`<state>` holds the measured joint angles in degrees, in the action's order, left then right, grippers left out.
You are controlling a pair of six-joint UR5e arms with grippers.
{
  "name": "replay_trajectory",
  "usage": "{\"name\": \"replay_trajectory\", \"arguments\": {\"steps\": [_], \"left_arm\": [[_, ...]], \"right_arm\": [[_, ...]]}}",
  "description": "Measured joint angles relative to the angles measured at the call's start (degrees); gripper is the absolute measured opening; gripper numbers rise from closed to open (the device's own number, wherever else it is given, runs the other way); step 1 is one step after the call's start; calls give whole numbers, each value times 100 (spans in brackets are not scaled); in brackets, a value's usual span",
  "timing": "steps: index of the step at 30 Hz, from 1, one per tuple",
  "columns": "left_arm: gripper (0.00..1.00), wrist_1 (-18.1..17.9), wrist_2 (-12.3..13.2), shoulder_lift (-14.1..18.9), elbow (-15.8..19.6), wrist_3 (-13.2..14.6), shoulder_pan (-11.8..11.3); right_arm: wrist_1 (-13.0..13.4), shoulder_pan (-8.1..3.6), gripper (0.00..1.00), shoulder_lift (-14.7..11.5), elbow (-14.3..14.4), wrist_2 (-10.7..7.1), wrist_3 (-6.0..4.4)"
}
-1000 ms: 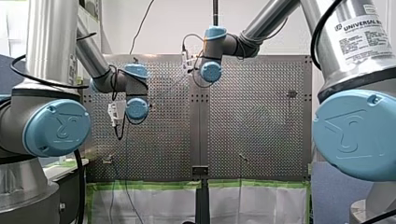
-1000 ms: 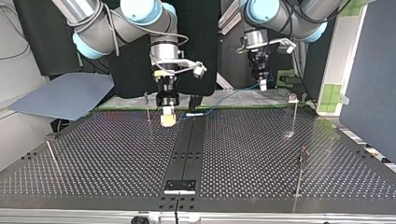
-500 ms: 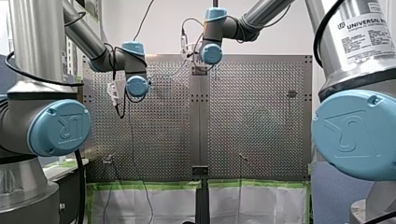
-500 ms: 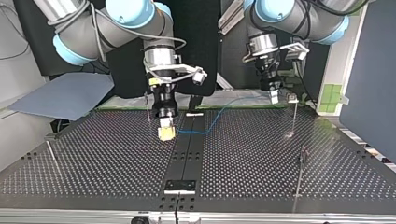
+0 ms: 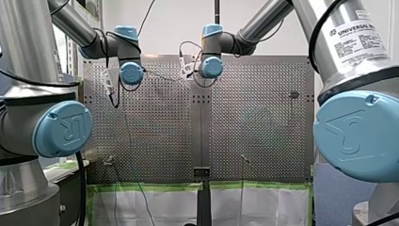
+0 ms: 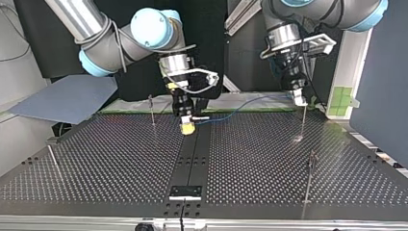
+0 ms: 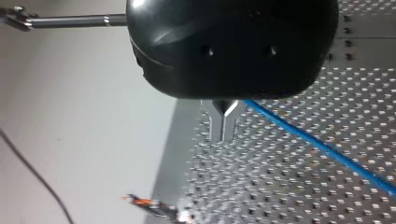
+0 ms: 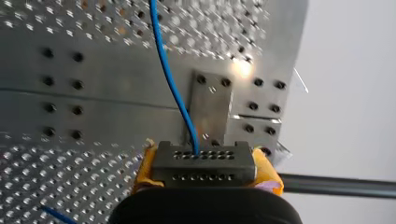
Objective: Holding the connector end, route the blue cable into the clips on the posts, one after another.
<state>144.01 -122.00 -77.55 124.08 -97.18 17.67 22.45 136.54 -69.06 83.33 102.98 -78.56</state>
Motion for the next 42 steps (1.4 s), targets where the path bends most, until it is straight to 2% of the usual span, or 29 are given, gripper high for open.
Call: {"name": "replay_trajectory", "arguments": {"steps": [11, 16, 22, 27, 35, 42], "left_arm": [[0, 19, 124, 69, -30, -42, -105], [0, 120, 146, 59, -146, -65, -205], [0, 421, 204, -59, -384, -75, -383], [0, 715, 241, -234, -649, -81, -508], [0, 1175, 303, -261, -1068, -117, -727], [0, 1503, 603, -211, -1125, -66, -1080]], "right_arm": [[-656, 79, 0, 18, -266, -331, -9], [-766, 121, 0, 23, -467, -529, -46], [-919, 185, 0, 27, -782, -691, -88], [-1060, 244, 0, 32, -997, -729, -118], [-1109, 309, 0, 94, -1186, -733, -223], [-1114, 426, 0, 290, -1379, -767, -266]]}}
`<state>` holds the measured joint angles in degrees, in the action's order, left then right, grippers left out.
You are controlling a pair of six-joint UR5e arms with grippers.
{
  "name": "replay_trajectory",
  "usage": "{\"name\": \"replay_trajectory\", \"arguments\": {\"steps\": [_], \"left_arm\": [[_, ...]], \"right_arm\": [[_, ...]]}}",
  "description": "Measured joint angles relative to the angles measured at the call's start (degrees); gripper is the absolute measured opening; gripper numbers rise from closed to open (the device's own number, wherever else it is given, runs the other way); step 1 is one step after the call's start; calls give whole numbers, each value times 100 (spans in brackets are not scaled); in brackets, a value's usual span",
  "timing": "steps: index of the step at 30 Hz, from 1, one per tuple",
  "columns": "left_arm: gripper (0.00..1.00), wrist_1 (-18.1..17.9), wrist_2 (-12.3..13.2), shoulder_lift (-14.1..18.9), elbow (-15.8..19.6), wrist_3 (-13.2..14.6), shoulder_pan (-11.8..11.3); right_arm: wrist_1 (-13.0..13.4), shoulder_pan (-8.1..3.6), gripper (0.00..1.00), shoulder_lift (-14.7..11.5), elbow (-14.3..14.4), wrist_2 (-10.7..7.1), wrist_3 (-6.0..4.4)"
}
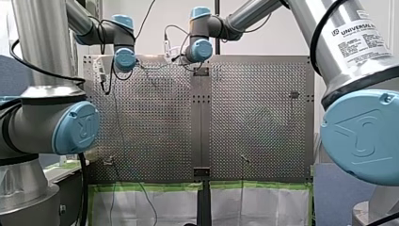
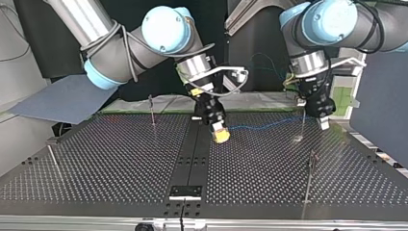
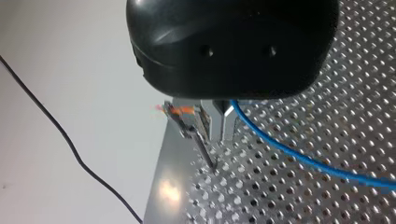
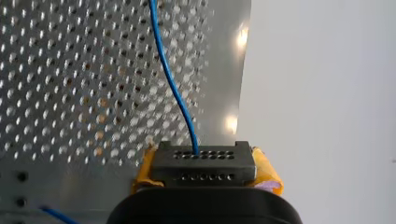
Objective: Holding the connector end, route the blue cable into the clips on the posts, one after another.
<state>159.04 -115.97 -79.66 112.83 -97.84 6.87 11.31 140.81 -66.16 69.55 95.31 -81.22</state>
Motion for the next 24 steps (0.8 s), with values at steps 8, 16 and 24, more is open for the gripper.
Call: {"name": "replay_trajectory", "arguments": {"steps": [8, 16, 24], "left_arm": [[0, 220, 444, -65, -7, 62, -304], [0, 291, 929, -108, -9, 46, -283], [0, 279, 1391, -91, -11, -352, -281]], "right_arm": [[-108, 406, 0, 59, -450, 112, -220], [-214, 565, 0, 64, -639, 230, -246], [-275, 629, 0, 64, -654, 252, -247]]}}
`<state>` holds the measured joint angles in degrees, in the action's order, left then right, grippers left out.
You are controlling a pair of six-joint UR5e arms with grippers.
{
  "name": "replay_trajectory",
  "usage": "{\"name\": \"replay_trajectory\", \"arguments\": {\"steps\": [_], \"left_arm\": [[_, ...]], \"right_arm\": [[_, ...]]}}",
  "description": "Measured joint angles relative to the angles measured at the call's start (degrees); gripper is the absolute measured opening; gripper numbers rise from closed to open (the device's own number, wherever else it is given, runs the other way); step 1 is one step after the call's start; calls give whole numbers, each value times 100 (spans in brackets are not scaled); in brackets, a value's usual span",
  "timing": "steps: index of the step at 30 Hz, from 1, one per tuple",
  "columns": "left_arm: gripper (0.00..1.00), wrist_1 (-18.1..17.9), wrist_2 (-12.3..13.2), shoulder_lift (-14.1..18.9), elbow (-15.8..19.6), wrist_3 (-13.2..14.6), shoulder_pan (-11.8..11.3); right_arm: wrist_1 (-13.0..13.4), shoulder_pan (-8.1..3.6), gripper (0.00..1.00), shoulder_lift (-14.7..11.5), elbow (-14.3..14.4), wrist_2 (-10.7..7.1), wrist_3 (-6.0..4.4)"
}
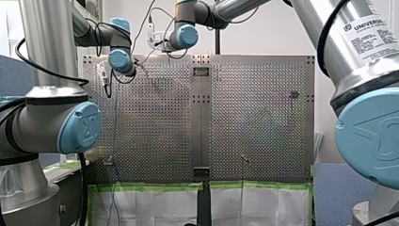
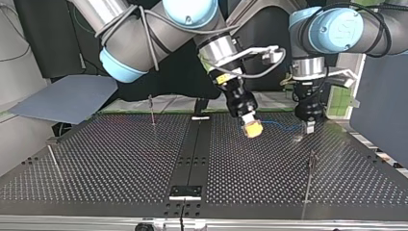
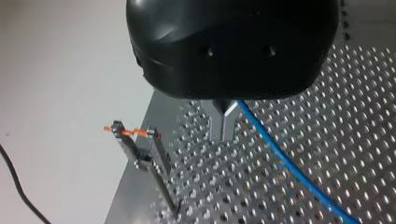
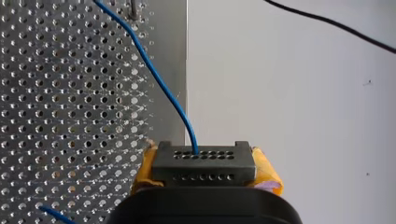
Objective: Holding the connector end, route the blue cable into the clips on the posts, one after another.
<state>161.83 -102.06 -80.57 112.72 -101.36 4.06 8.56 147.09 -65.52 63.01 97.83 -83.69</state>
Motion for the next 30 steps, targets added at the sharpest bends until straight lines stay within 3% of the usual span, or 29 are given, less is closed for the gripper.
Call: {"name": "replay_trajectory", "arguments": {"steps": [7, 19, 30], "left_arm": [[0, -39, 303, 3, -1, -391, -30], [0, -229, 272, 36, -24, -1049, -217], [0, -172, 61, -43, -288, -802, -392]], "right_arm": [[1, 77, 0, 4, -14, 3, -40], [-1, 72, 0, 112, -33, 46, -139], [-180, 40, 0, 277, -327, -72, -317]]}}
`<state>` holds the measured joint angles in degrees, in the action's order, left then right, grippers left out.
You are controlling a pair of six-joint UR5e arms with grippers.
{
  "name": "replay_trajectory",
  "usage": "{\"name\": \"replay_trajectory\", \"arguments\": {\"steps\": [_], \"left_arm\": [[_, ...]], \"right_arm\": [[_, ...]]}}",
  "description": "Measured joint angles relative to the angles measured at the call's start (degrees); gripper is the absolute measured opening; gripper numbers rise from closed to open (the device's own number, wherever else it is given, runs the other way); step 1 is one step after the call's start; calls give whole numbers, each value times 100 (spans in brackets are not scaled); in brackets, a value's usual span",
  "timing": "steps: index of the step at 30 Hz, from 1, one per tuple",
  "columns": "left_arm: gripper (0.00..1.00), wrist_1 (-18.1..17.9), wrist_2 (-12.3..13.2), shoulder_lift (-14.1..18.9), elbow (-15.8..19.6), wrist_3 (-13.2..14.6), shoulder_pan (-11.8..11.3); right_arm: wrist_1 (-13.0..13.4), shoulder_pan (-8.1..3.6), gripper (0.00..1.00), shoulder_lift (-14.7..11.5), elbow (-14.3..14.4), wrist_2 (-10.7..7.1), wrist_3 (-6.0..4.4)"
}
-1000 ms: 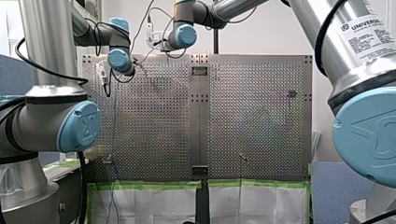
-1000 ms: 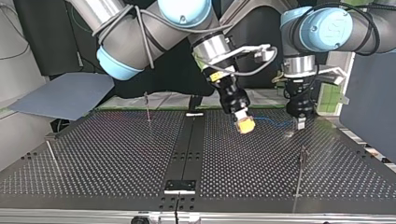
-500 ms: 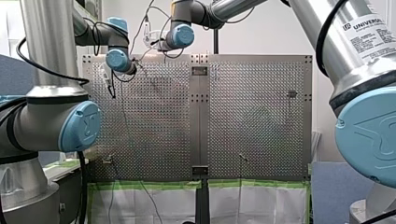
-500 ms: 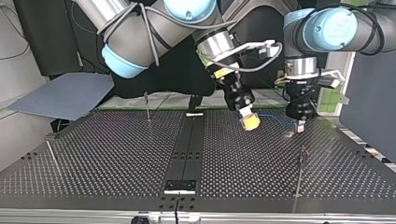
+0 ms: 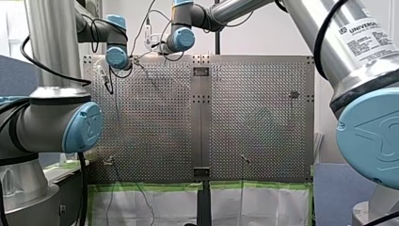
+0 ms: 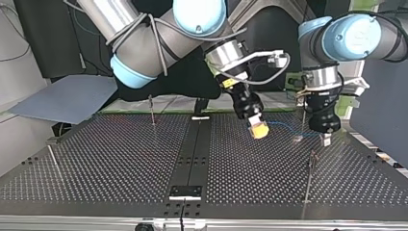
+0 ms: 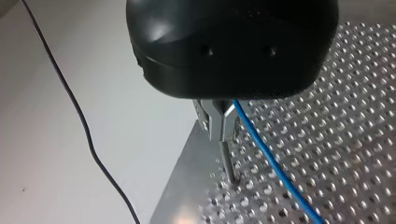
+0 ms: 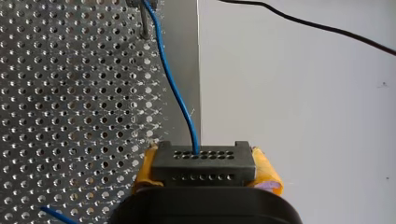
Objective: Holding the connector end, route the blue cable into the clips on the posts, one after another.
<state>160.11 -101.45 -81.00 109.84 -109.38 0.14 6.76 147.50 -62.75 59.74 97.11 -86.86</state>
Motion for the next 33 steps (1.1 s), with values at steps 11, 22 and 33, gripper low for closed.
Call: {"name": "replay_trajectory", "arguments": {"steps": [11, 22, 33], "left_arm": [[0, 28, -91, -8, -32, 355, -145], [0, 29, 73, -75, -310, 460, -278], [0, 26, 226, -237, -385, 540, -368]], "right_arm": [[-390, -128, 0, 76, -284, -154, -281], [-594, -210, 0, 184, -442, -259, -289], [-603, -204, 0, 290, -575, -367, -289]]}}
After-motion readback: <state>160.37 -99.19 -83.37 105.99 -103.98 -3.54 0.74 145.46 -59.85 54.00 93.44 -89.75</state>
